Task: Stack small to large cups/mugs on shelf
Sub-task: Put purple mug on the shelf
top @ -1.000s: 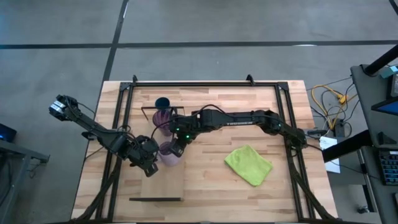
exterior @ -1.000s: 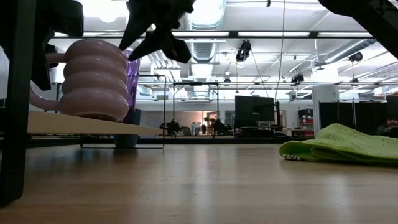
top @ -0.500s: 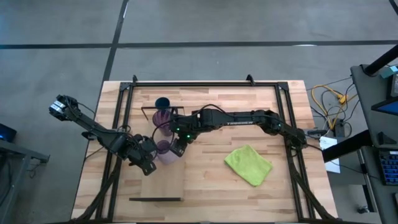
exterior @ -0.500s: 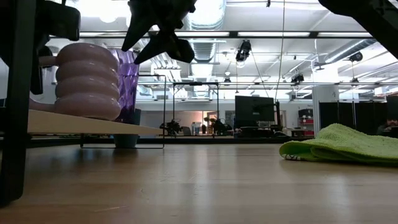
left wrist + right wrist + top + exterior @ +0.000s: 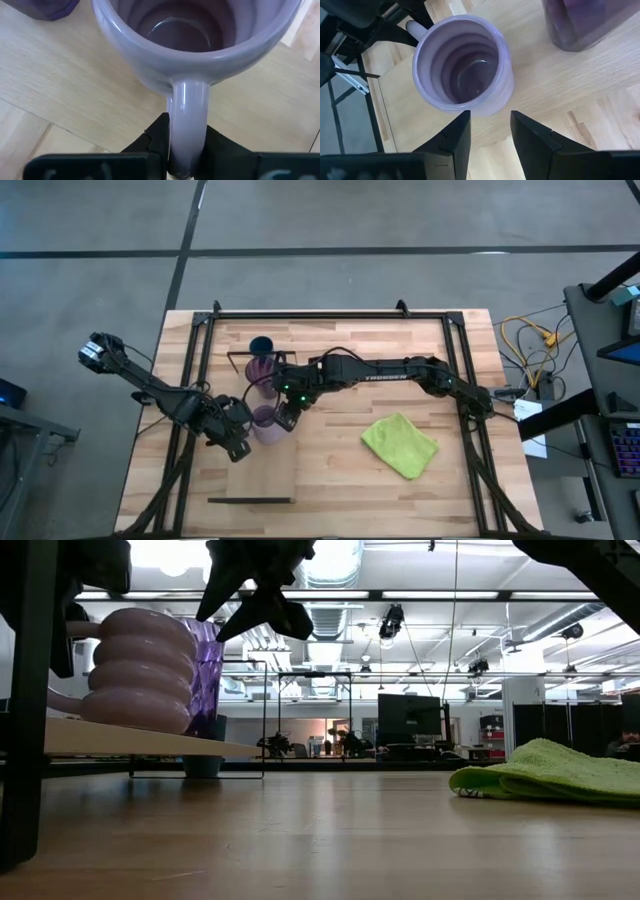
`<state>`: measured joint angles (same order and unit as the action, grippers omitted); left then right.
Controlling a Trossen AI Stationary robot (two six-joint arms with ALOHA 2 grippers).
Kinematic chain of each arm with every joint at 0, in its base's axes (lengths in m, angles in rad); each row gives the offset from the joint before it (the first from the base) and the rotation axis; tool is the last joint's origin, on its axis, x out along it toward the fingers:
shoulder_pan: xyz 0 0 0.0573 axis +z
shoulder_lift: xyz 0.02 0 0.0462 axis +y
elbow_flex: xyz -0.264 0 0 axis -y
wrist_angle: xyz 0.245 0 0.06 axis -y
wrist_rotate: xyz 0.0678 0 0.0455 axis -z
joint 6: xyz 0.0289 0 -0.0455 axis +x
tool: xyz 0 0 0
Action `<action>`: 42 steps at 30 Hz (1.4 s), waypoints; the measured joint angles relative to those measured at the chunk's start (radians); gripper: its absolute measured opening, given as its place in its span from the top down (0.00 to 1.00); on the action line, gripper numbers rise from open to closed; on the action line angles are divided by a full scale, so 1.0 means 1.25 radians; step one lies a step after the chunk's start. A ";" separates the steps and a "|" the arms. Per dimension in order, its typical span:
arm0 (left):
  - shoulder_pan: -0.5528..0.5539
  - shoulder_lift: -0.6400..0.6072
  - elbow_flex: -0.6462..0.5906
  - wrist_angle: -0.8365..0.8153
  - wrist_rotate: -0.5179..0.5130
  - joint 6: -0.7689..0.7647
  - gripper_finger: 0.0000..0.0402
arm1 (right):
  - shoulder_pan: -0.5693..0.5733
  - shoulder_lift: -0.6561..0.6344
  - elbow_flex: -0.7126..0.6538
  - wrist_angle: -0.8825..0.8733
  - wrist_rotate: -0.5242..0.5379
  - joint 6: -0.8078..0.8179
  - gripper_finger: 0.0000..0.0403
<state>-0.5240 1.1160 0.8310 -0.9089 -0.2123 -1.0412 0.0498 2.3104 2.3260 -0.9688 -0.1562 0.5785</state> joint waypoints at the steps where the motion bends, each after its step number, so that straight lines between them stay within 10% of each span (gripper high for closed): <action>1: 0.000 0.000 0.000 0.000 0.001 0.001 0.91 | 0.000 0.000 0.000 0.000 0.000 0.000 0.67; 12: 0.000 0.000 -0.002 0.003 -0.006 0.001 0.77 | 0.000 0.000 0.002 0.000 0.000 -0.002 0.67; 42: -0.001 -0.013 0.020 -0.074 0.161 -0.021 0.76 | 0.002 -0.016 0.002 -0.134 -0.027 -0.053 0.67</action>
<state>-0.5247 1.1001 0.8560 -1.0019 -0.0113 -1.0679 0.0521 2.2910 2.3280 -1.1362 -0.1902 0.5117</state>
